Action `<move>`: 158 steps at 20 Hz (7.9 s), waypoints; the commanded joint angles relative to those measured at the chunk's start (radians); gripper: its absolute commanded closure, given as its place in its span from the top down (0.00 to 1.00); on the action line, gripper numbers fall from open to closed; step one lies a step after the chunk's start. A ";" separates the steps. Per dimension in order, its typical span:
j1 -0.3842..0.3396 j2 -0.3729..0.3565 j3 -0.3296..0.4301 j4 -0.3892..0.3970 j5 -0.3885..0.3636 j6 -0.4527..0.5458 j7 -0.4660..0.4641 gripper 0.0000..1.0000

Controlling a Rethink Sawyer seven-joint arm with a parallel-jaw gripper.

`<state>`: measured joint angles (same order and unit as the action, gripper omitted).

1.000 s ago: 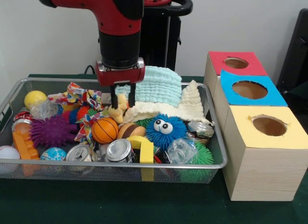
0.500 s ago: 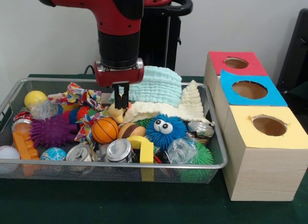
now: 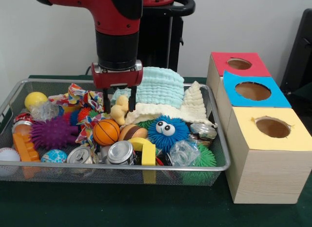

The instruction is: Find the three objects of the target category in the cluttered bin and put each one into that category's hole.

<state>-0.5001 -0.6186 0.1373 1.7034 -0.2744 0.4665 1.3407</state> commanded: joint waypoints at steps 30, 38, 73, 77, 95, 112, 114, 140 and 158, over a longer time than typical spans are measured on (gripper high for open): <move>0.041 0.010 -0.129 0.115 0.107 -0.118 0.278 1.00; 0.061 -0.030 -0.148 0.187 0.162 -0.131 0.308 1.00; 0.057 -0.090 -0.103 0.257 0.335 -0.139 0.265 1.00; 0.046 -0.074 -0.084 0.285 0.344 -0.196 0.272 1.00; -0.001 -0.047 -0.032 0.321 0.361 -0.283 0.253 1.00; -0.026 -0.029 0.021 0.334 0.369 -0.324 0.278 1.00; -0.028 -0.026 0.027 0.336 0.372 -0.332 0.280 1.00; -0.013 -0.007 -0.033 0.316 0.336 -0.354 0.239 1.00; -0.058 -0.065 -0.024 0.308 0.324 -0.292 0.193 1.00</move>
<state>-0.5178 -0.6752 0.0722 2.0226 0.0457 0.1659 1.3641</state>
